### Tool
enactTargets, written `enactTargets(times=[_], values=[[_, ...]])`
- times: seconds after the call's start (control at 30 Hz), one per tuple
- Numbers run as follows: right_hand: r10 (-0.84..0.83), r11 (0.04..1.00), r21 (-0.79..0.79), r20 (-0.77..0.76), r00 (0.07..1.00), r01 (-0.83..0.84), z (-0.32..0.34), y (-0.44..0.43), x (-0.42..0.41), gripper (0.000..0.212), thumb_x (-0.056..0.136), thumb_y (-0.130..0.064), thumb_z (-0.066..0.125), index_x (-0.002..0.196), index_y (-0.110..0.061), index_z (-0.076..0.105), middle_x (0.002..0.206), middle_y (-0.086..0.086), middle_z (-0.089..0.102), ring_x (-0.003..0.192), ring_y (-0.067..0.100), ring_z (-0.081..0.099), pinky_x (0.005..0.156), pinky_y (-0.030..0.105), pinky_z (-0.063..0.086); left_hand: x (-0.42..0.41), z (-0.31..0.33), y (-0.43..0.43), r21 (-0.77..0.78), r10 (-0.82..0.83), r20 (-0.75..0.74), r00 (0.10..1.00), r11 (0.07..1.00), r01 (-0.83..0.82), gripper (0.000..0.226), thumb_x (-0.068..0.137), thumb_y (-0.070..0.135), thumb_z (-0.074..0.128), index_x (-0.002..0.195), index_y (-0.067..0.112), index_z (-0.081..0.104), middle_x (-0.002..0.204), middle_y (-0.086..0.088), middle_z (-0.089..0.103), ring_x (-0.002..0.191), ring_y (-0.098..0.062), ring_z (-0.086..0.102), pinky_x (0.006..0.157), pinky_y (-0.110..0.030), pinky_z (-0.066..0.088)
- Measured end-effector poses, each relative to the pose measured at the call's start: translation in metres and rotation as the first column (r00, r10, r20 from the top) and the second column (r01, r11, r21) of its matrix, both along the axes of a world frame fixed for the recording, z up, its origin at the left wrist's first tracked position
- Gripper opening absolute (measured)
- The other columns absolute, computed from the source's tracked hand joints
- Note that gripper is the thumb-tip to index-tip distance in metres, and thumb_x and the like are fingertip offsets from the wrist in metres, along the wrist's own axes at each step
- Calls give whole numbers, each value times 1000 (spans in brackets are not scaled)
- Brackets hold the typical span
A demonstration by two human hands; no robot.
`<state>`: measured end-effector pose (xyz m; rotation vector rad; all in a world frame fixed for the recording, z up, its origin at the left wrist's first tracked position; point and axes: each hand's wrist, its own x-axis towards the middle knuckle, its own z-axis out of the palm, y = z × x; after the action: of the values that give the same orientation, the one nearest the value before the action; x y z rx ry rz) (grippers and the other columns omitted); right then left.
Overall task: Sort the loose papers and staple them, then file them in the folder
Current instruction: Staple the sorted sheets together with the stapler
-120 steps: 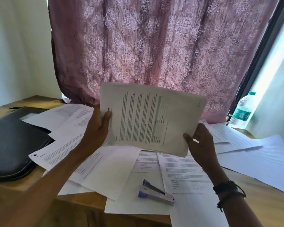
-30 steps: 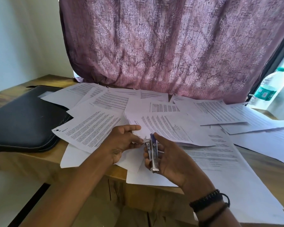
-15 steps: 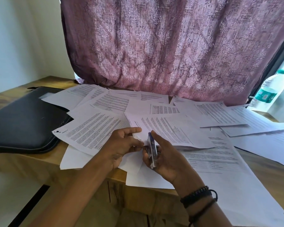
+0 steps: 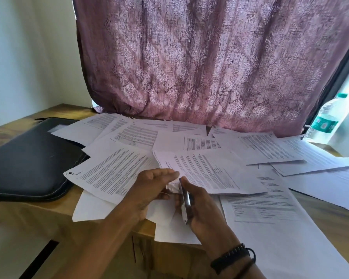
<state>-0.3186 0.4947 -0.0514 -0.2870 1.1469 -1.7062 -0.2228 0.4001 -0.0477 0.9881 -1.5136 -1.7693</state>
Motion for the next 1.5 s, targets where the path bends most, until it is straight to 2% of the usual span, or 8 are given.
enactTargets(times=[0.2,0.3,0.4,0.57,0.8,1.07,1.27,1.5], values=[[300,951,148,-252,920,-270,5,14,-11,36,84,-39,67,95,-6,67,72,11,67,62,21,63,61,30,56,-10,3,2,-82,223,-4,975,972,-222,14,76,26,79,84,17,72,84,-1,74,84,-20,70,73,-33,60],[377,925,333,-758,532,-181,6,31,-32,40,84,-49,66,70,-12,69,60,-5,63,58,6,59,63,27,50,-11,9,-5,-152,312,13,950,940,-307,31,70,16,84,96,12,67,97,1,67,84,-16,66,71,-36,61],[330,939,338,-936,121,54,-3,40,-52,37,81,-51,69,58,-23,61,54,-12,55,48,1,48,54,19,37,-11,19,-11,-221,340,-50,939,913,-342,36,68,-2,80,96,13,64,101,8,61,91,-11,62,68,-31,60],[419,897,395,-902,-100,197,-14,42,-71,59,66,-80,59,80,-23,69,86,-7,64,80,9,58,60,17,37,-16,58,-16,-245,391,-337,857,842,-481,52,69,-7,76,111,14,55,99,11,58,88,-7,61,55,-17,55],[108,992,114,-989,99,54,39,13,-92,36,84,-42,66,111,-24,50,106,-7,58,92,10,60,68,11,44,-17,129,-23,-433,281,-480,831,748,-503,11,87,13,68,96,17,63,89,2,68,81,-10,68,73,-28,57],[-108,993,-119,-921,374,-7,82,-37,-97,95,80,-42,75,152,-27,15,154,-11,21,130,4,25,106,28,28,9,186,-21,-722,136,-471,872,508,-469,20,92,15,61,110,20,54,97,9,65,87,-7,67,68,-16,56],[-24,991,-77,-911,412,-113,67,-55,-97,14,85,-23,72,95,-29,64,100,-5,72,82,5,67,80,31,57,21,151,-42,-720,185,-408,894,537,-440,25,92,10,60,113,19,51,93,12,59,84,-2,62,65,-8,52],[-7,975,-143,-783,622,-169,65,-79,-72,24,96,-11,57,119,-10,63,113,5,70,98,19,70,76,38,61,47,143,-77,-658,329,-348,878,582,-479,45,87,22,68,126,16,46,101,11,57,87,-7,61,63,-10,52]])
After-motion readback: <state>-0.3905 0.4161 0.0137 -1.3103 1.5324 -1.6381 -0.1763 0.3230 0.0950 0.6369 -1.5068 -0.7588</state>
